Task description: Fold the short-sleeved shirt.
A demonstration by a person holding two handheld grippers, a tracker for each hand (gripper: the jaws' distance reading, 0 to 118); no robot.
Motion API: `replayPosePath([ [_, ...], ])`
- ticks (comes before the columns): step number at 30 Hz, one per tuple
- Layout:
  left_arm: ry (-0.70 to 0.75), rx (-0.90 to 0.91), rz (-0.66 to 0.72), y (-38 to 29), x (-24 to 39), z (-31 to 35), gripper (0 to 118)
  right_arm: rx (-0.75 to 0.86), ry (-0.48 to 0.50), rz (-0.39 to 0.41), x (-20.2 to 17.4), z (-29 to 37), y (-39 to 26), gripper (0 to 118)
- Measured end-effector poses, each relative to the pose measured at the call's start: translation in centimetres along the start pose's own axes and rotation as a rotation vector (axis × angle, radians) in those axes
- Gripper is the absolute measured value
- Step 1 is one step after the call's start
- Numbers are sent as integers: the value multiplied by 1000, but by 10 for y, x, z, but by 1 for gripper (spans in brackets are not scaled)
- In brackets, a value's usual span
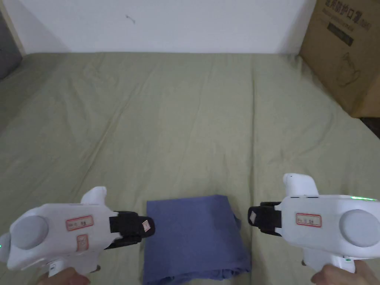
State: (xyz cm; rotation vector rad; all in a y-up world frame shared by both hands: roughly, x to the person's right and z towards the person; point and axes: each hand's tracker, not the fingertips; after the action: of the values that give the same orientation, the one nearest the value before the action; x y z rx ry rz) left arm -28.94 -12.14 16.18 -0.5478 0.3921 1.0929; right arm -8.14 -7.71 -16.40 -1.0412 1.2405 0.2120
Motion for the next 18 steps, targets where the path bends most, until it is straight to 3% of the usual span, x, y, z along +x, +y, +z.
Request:
replayPosePath([
  [5,42,30,71,-9,-30,11,0,-127,25,70,-23,-73,2,0],
  [8,13,31,124,-15,-43,9,0,-240,-143,119,-21,-117,-10,0],
  [10,-11,22,141,-11,-56,0,6,-218,-65,26,-10,-126,-17,0],
  [11,-15,14,145,-11,-57,-4,14,-207,-48,-42,-6,-124,-16,0],
  [12,-17,6,153,-11,-58,-8,35,-203,-32,-81,-1,-121,-14,0],
  [15,-59,-23,177,-8,-58,-24,96,-214,-18,-73,6,-119,-13,0],
  [17,-86,-36,188,-2,-67,-35,115,-211,-23,-52,3,-120,-15,0],
  [18,-99,-44,191,0,-67,-41,117,-208,-32,-44,0,-120,-16,0],
])
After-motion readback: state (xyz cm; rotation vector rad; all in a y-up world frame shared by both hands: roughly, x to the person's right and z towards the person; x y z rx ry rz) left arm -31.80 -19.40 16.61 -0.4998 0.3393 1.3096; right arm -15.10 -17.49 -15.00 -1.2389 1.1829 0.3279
